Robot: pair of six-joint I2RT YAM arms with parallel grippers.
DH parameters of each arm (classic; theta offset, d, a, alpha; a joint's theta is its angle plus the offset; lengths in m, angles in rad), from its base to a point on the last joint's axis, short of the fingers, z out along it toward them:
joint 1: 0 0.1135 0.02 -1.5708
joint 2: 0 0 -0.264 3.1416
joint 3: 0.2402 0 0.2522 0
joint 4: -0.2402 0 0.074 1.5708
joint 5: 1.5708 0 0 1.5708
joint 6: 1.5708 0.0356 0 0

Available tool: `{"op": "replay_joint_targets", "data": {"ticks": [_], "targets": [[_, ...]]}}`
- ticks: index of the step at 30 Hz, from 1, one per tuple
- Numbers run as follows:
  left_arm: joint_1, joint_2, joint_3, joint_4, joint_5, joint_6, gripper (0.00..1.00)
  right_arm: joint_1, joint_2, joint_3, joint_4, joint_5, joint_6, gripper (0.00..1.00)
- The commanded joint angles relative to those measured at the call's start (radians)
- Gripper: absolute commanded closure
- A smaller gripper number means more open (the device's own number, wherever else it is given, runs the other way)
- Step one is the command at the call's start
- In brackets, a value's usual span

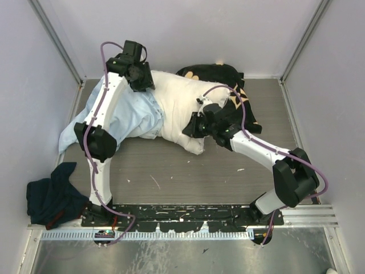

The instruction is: Put the pillow into the pillowcase

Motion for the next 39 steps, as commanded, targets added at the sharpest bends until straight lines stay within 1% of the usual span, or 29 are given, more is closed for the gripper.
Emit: {"op": "replay_joint_targets", "data": {"ticks": [1, 6, 7, 9, 10, 11, 12, 14, 15, 16, 21, 23, 26, 28, 30, 33, 34, 35, 38, 39], "targets": [[0.000, 0.055, 0.095, -0.067, -0.125, 0.023, 0.48, 0.025, -0.030, 0.013, 0.036, -0.051, -0.007, 0.83], [-0.001, 0.081, 0.111, -0.045, -0.186, 0.025, 0.47, 0.025, -0.033, 0.019, 0.026, -0.052, -0.008, 0.84], [-0.001, 0.080, 0.110, -0.042, -0.198, 0.027, 0.50, 0.025, -0.033, 0.019, 0.024, -0.055, -0.009, 0.84], [-0.001, 0.069, 0.094, -0.026, -0.198, 0.026, 0.68, 0.026, -0.032, 0.018, 0.022, -0.055, -0.010, 0.85], [0.000, 0.058, 0.080, -0.012, -0.190, 0.023, 0.75, 0.025, -0.032, 0.015, 0.021, -0.053, -0.010, 0.85], [-0.001, 0.045, 0.062, 0.000, -0.186, 0.020, 0.77, 0.026, -0.032, 0.014, 0.021, -0.054, -0.008, 0.85], [0.000, 0.031, 0.045, 0.012, -0.192, 0.015, 0.82, 0.026, -0.030, 0.011, 0.023, -0.055, -0.007, 0.85], [-0.001, 0.012, 0.028, 0.023, -0.198, 0.012, 0.92, 0.026, -0.028, 0.009, 0.027, -0.058, -0.003, 0.85], [-0.001, 0.004, 0.029, 0.023, -0.190, 0.010, 0.99, 0.026, -0.027, 0.009, 0.028, -0.060, -0.003, 0.85], [-0.001, -0.006, 0.023, 0.028, -0.172, 0.005, 1.00, 0.028, -0.025, 0.009, 0.029, -0.059, -0.002, 0.85], [-0.014, -0.097, -0.049, 0.134, -0.046, -0.033, 1.00, 0.038, -0.010, 0.014, 0.035, -0.065, -0.001, 0.88], [-0.026, -0.116, -0.054, 0.177, 0.042, -0.048, 1.00, 0.043, -0.003, 0.021, 0.038, -0.066, -0.002, 0.89], [-0.049, -0.103, -0.008, 0.175, 0.184, -0.087, 1.00, 0.048, 0.010, 0.038, 0.039, -0.067, -0.004, 0.91], [-0.075, -0.104, -0.008, 0.190, 0.250, -0.100, 1.00, 0.051, 0.020, 0.050, 0.043, -0.070, -0.004, 0.92], [-0.108, -0.112, -0.027, 0.210, 0.281, -0.109, 1.00, 0.053, 0.028, 0.066, 0.044, -0.072, -0.004, 0.94], [-0.155, -0.124, -0.079, 0.256, 0.322, -0.131, 1.00, 0.056, 0.042, 0.082, 0.047, -0.079, -0.005, 0.94], [-0.169, -0.123, -0.090, 0.262, 0.329, -0.131, 1.00, 0.055, 0.047, 0.087, 0.044, -0.084, -0.004, 0.93], [-0.178, -0.122, -0.097, 0.256, 0.316, -0.126, 1.00, 0.056, 0.048, 0.093, 0.037, -0.083, -0.006, 0.89], [-0.174, -0.130, -0.142, 0.253, 0.295, -0.113, 1.00, 0.056, -0.005, 0.083, -0.002, -0.049, -0.008, 0.68], [-0.171, -0.137, -0.158, 0.255, 0.292, -0.111, 1.00, 0.056, -0.023, 0.078, -0.026, -0.036, -0.009, 0.62]]}}
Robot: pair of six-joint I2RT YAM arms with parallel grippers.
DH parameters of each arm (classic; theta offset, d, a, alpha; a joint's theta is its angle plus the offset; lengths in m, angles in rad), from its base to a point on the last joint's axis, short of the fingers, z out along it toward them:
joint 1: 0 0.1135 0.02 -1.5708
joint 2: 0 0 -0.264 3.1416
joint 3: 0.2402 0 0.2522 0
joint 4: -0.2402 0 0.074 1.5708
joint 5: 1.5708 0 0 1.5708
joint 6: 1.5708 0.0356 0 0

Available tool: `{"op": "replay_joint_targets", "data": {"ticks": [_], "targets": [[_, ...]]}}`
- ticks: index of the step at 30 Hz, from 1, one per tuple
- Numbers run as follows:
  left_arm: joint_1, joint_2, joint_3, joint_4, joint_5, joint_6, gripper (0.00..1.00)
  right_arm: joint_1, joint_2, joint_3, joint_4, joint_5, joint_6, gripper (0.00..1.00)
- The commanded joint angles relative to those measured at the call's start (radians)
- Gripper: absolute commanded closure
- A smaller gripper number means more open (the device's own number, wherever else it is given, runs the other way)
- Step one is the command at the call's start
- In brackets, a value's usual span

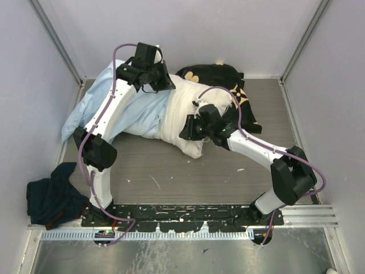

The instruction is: Put the pillow into the pillowcase

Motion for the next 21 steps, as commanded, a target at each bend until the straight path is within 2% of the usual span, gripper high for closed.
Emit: {"op": "replay_joint_targets", "data": {"ticks": [1, 7, 11, 13, 15, 19, 21], "targets": [[-0.021, -0.061, -0.061, 0.060, 0.109, -0.019, 1.00, 0.027, -0.086, 0.039, -0.013, -0.003, -0.002, 0.58], [-0.007, -0.076, -0.112, 0.094, 0.109, -0.021, 1.00, 0.022, -0.279, 0.087, -0.259, 0.243, 0.040, 0.40], [-0.003, -0.070, -0.110, 0.091, 0.102, -0.019, 1.00, 0.019, -0.332, 0.158, -0.369, 0.453, 0.054, 0.36], [-0.002, -0.070, -0.112, 0.092, 0.106, -0.018, 1.00, 0.007, -0.331, 0.178, -0.383, 0.541, 0.043, 0.30], [-0.001, -0.072, -0.110, 0.089, 0.105, -0.017, 1.00, -0.045, -0.306, 0.207, -0.398, 0.556, 0.041, 0.28], [0.002, -0.075, -0.107, 0.081, 0.106, -0.010, 1.00, -0.189, -0.236, 0.241, -0.374, 0.454, 0.072, 0.25], [0.003, -0.072, -0.104, 0.079, 0.106, -0.010, 1.00, -0.220, -0.190, 0.265, -0.367, 0.449, 0.079, 0.23]]}}
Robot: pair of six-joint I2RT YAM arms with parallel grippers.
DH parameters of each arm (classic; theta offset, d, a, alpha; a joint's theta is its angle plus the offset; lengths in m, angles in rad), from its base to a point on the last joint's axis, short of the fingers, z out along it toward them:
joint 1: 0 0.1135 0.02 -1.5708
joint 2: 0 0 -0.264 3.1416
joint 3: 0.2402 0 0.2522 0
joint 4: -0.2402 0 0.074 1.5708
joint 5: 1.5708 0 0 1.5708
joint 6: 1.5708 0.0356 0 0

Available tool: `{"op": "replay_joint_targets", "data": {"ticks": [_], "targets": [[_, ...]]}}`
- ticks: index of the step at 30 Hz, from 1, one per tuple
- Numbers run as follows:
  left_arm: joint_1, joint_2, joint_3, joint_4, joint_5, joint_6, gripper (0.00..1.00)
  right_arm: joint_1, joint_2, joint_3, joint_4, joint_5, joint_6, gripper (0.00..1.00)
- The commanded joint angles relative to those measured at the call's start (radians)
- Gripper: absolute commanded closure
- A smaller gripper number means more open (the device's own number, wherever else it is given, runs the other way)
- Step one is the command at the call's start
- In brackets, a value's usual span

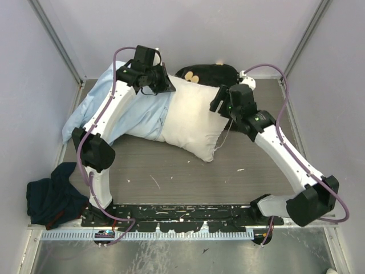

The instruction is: Put the pillow into the pillowcase

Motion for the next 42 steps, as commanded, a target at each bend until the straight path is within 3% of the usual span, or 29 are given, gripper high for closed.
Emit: {"op": "replay_joint_targets", "data": {"ticks": [1, 8, 9, 11, 13, 14, 15, 24, 32, 42], "targets": [[-0.005, -0.044, 0.007, 0.013, 0.056, -0.003, 1.00, -0.075, 0.104, 0.066, -0.002, 0.013, 0.037, 0.23], [-0.001, -0.024, 0.027, 0.013, 0.058, -0.005, 1.00, -0.104, 0.271, 0.150, 0.026, -0.056, 0.053, 0.20], [0.000, -0.021, 0.031, 0.013, 0.059, -0.007, 1.00, -0.107, 0.292, 0.144, 0.060, -0.085, 0.054, 0.23], [0.005, -0.008, 0.046, 0.013, 0.069, -0.021, 1.00, -0.113, 0.335, 0.136, 0.126, -0.161, 0.060, 0.47], [0.009, 0.013, 0.077, 0.013, 0.091, -0.036, 1.00, -0.111, 0.375, 0.133, 0.194, -0.256, 0.063, 0.83], [0.010, 0.025, 0.098, 0.001, 0.100, -0.043, 1.00, -0.104, 0.390, 0.134, 0.233, -0.306, 0.067, 0.96], [0.010, 0.037, 0.123, -0.014, 0.112, -0.051, 1.00, -0.091, 0.401, 0.142, 0.248, -0.338, 0.065, 0.99], [0.001, 0.001, 0.135, 0.047, 0.239, -0.124, 1.00, 0.021, 0.333, 0.246, 0.378, -0.519, 0.003, 0.99], [-0.016, -0.046, 0.160, 0.070, 0.308, -0.155, 1.00, 0.066, 0.322, 0.435, 0.340, -0.575, -0.041, 0.99], [0.024, -0.068, 0.050, 0.162, 0.324, -0.198, 1.00, 0.041, 0.333, 0.269, 0.380, -0.499, -0.051, 0.99]]}}
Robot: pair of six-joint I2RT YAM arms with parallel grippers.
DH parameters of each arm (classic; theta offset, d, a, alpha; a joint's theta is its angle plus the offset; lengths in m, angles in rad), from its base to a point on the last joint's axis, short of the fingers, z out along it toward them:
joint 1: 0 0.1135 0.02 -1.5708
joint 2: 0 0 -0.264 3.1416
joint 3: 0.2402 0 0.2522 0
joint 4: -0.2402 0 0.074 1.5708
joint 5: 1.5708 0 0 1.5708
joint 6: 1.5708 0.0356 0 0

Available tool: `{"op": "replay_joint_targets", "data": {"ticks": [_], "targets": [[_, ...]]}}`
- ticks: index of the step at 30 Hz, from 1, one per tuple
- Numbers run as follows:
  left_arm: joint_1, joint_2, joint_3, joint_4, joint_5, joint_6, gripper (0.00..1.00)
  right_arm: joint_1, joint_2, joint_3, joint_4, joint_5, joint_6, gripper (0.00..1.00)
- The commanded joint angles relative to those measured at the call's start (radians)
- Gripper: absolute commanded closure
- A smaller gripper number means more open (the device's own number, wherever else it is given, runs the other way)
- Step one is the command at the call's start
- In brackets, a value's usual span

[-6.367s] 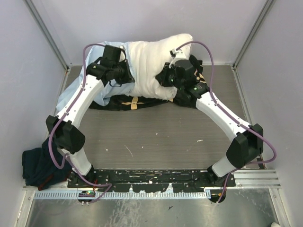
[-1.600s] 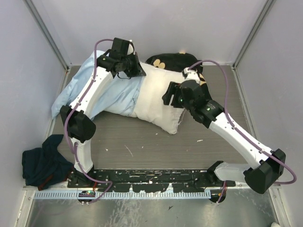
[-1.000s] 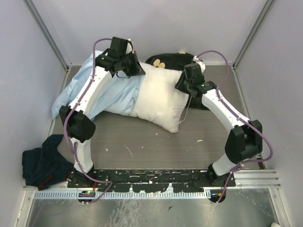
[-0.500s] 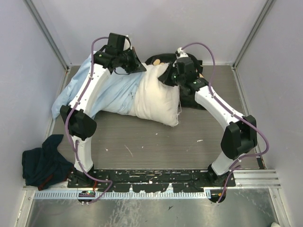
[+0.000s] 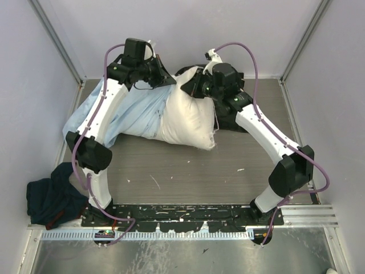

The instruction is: Put the pillow into the pillowcase

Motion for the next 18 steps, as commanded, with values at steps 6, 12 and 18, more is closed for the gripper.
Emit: {"op": "replay_joint_targets", "data": {"ticks": [6, 12, 18], "targets": [[0.025, 0.095, 0.133, 0.162, 0.207, -0.110, 1.00, -0.035, 0.055, 0.008, 0.118, -0.060, -0.020, 0.99], [0.044, 0.095, 0.192, 0.337, 0.250, -0.213, 1.00, -0.041, 0.076, 0.113, 0.158, -0.076, -0.076, 0.99], [0.016, -0.103, 0.020, 0.550, 0.319, -0.192, 1.00, -0.038, -0.053, 0.047, 0.308, -0.148, -0.181, 0.99]]}}
